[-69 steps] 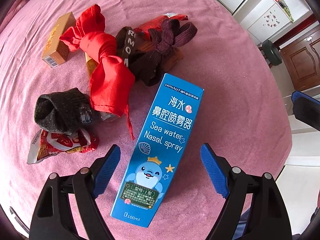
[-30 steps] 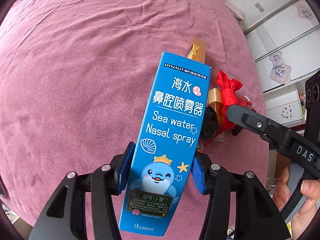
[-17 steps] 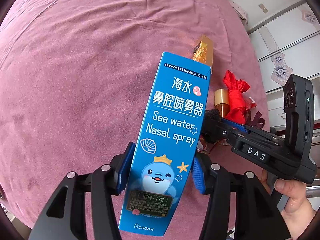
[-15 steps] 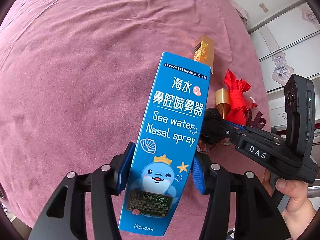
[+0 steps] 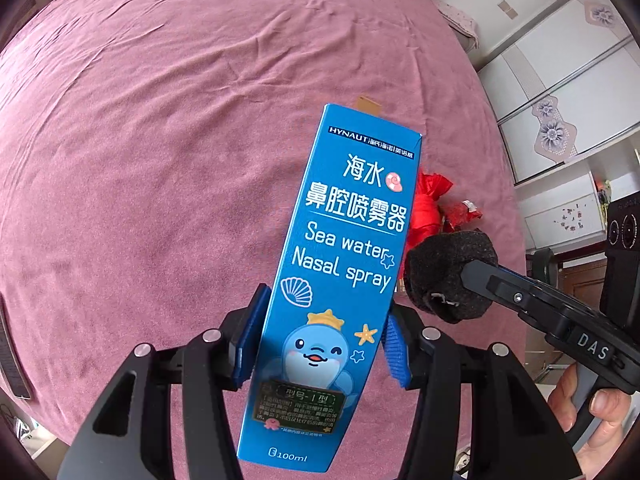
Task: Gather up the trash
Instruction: 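Carry the box and sock over the yellow bin and open both tools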
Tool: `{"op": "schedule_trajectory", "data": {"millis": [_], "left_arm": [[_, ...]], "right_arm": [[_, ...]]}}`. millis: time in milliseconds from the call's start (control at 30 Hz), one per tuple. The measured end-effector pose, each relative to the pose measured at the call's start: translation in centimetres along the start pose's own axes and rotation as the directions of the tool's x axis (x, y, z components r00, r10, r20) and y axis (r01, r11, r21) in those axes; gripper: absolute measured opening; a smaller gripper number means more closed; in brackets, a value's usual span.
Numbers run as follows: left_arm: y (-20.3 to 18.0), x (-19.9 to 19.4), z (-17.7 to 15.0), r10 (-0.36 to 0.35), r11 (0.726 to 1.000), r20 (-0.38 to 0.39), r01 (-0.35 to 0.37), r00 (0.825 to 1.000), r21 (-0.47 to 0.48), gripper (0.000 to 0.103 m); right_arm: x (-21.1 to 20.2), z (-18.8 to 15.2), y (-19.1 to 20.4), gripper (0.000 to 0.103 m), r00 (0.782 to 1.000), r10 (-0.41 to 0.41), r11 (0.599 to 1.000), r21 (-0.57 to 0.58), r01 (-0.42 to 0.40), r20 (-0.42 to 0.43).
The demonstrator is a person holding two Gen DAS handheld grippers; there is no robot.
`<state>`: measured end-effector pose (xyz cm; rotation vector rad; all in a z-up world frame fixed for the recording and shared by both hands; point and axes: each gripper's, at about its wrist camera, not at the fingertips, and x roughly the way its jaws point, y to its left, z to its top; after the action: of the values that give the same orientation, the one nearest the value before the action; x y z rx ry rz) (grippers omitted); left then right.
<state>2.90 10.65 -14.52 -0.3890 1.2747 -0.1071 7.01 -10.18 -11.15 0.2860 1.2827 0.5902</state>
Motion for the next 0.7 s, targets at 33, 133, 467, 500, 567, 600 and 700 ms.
{"op": "schedule_trajectory", "data": {"millis": [33,133,467,500,567,600,700], "left_arm": [[-0.8,-0.2,0.0,-0.003,1.000,0.001,0.003,1.000,0.015,0.052],[-3.7,-0.4,-0.3,-0.013,0.998,0.002,0.013,1.000,0.061,0.052],[-16.8,2.1,-2.6,-0.053,0.971,-0.049,0.063,0.997,0.231,0.052],[-18.4,2.5,-3.0,-0.056,0.966,-0.058,0.069,0.997,0.250,0.052],[-21.2,3.5,-3.6,-0.065,0.956,-0.078,0.084,0.995,0.280,0.052],[-22.6,4.0,-4.0,-0.069,0.951,-0.088,0.092,0.994,0.294,0.052],[-26.7,5.4,-5.1,-0.078,0.934,-0.115,0.113,0.990,0.338,0.052]], "right_arm": [[-0.9,-0.3,-0.3,0.011,1.000,-0.004,1.000,0.001,0.004,0.013],[-3.4,-1.3,-1.5,0.011,0.999,-0.019,1.000,0.022,0.018,0.046],[-12.2,-6.1,-10.6,0.011,0.985,-0.095,0.984,0.164,0.071,0.142],[-13.1,-6.7,-11.8,0.011,0.983,-0.106,0.981,0.180,0.078,0.148],[-15.0,-7.7,-14.1,0.011,0.979,-0.125,0.973,0.214,0.089,0.161],[-15.9,-8.2,-15.2,0.011,0.977,-0.136,0.968,0.230,0.096,0.167],[-18.5,-9.8,-18.8,0.011,0.968,-0.169,0.952,0.284,0.112,0.185]]}}
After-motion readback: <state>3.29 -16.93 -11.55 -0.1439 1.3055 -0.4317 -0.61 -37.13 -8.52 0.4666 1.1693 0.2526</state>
